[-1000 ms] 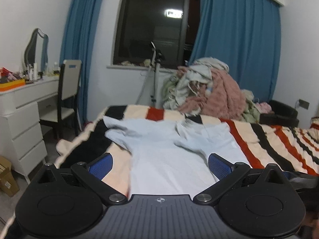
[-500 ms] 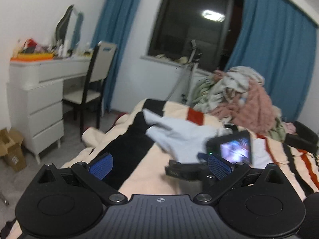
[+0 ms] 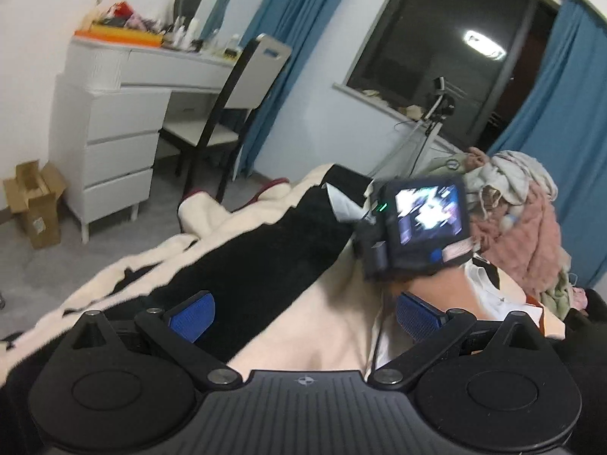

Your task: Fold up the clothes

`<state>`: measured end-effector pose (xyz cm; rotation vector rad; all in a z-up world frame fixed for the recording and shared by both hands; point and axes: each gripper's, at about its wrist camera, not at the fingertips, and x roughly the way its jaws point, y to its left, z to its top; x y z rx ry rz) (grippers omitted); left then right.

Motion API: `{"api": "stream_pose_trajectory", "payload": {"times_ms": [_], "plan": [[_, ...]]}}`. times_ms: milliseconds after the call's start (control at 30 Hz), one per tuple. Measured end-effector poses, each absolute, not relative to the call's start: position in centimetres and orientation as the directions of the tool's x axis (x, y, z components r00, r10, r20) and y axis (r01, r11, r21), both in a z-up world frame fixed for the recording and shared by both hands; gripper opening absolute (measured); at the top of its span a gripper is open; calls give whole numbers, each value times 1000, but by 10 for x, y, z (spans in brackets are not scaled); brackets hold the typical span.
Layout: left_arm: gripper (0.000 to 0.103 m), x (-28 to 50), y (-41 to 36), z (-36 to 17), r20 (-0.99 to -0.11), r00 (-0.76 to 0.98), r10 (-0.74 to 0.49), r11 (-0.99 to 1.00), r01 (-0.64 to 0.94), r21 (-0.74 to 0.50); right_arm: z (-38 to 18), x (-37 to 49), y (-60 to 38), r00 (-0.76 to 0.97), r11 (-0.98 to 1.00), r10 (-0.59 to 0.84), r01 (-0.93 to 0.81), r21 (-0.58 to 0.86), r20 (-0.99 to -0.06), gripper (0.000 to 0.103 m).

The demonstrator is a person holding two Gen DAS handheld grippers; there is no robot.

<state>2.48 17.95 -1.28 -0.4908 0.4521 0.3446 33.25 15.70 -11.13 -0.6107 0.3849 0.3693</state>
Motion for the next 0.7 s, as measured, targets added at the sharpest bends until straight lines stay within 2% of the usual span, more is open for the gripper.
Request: {"api": "stream_pose_trajectory", "payload": {"times_ms": [167, 367, 500, 600, 700], "plan": [[103, 21, 157, -10, -476, 856, 202, 855, -391, -341, -59, 323, 103, 916, 844, 234, -358, -400, -326, 6], [103, 16, 122, -10, -468, 871, 149, 903, -313, -294, -12, 325, -31, 974, 967, 133, -168, -190, -183, 5], [103, 17, 104, -16, -474, 874, 111, 925, -264, -272, -22, 336, -129, 982, 999, 30, -32, -5, -188, 6], [103, 22, 93, -23, -478, 875, 74, 938, -224, -265, -54, 344, -189, 969, 992, -39, 67, 105, -245, 6], [103, 30, 84, -30, -481, 875, 52, 951, -191, -243, -92, 356, -227, 944, 975, -44, 113, 194, -327, 10]]}}
